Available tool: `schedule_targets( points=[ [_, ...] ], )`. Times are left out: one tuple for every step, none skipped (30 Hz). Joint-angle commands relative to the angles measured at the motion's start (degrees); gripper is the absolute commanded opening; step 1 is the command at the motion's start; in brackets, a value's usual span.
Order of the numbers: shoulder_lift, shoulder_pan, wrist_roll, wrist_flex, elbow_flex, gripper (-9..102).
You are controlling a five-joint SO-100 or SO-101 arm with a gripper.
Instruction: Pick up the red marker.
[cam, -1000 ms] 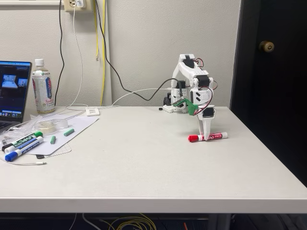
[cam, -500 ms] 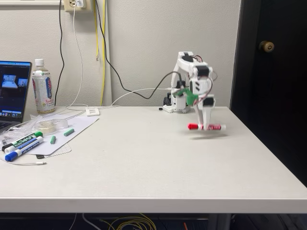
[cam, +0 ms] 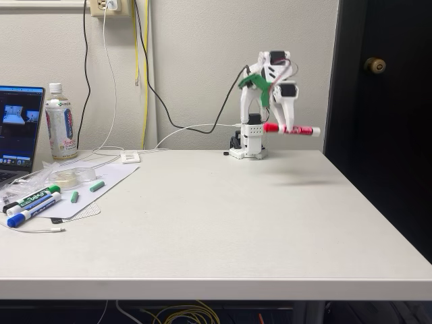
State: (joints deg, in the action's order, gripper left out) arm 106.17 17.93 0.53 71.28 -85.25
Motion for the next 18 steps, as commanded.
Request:
schedule_targets(
  points=[
    [11.34, -0.97, 1.76, -6.86, -11.43, 3],
    [12.04, -1.32, 2.2, -7.29, -12.57, 3],
    [12.13, -1.67, 2.29, -7.47, -12.57, 3],
    [12.13, -1.85, 2.29, -7.91, -12.57, 3],
    [12.3, -1.93, 2.72, -8.0, -12.66, 3],
    [13.1, -2.29, 3.16, -8.53, -13.18, 3],
    [14.68, -2.9, 3.16, -9.76, -14.41, 3],
    [17.05, -3.52, 3.25, -11.78, -16.61, 3],
    [19.78, -4.04, 3.6, -13.97, -19.34, 3],
    [22.68, -4.75, 3.6, -16.08, -21.97, 3],
    [25.31, -5.36, 3.6, -17.84, -24.52, 3],
    [27.51, -5.98, 3.6, -19.42, -26.72, 3],
    [29.27, -6.5, 3.69, -20.48, -28.39, 3],
    [30.76, -7.12, 3.78, -21.45, -29.71, 3],
    [32.17, -7.82, 3.78, -22.59, -31.11, 3],
    [33.49, -8.44, 3.87, -23.91, -32.43, 3],
    [34.89, -9.4, 3.87, -25.05, -33.49, 3],
    [35.86, -10.55, 3.78, -26.1, -34.37, 3]
  ],
)
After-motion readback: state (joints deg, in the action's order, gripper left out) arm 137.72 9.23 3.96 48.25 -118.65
